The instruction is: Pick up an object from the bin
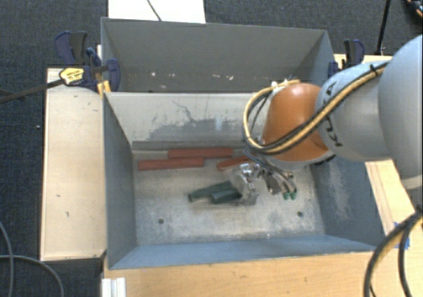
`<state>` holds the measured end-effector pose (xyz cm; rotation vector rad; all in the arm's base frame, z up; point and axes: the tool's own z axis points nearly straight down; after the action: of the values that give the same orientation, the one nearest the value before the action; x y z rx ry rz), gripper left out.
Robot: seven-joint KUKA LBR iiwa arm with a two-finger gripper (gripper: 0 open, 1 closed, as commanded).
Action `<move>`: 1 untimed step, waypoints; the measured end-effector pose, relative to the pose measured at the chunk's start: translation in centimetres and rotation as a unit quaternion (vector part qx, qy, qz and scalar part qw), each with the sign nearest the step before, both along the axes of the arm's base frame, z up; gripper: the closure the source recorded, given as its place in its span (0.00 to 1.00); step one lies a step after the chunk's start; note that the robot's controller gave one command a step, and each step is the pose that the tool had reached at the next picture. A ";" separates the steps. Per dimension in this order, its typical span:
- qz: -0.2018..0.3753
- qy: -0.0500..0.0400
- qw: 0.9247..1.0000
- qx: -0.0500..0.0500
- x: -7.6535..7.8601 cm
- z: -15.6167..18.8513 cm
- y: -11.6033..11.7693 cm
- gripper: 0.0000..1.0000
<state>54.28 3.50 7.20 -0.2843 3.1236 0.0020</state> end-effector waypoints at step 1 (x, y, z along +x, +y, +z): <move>0.000 0.001 1.000 0.000 -0.1 0.3 0.0 1.00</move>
Offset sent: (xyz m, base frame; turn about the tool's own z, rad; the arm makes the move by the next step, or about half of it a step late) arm 0.0002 0.0000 0.0163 0.0000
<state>54.18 3.49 7.47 -0.2852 3.1256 0.0020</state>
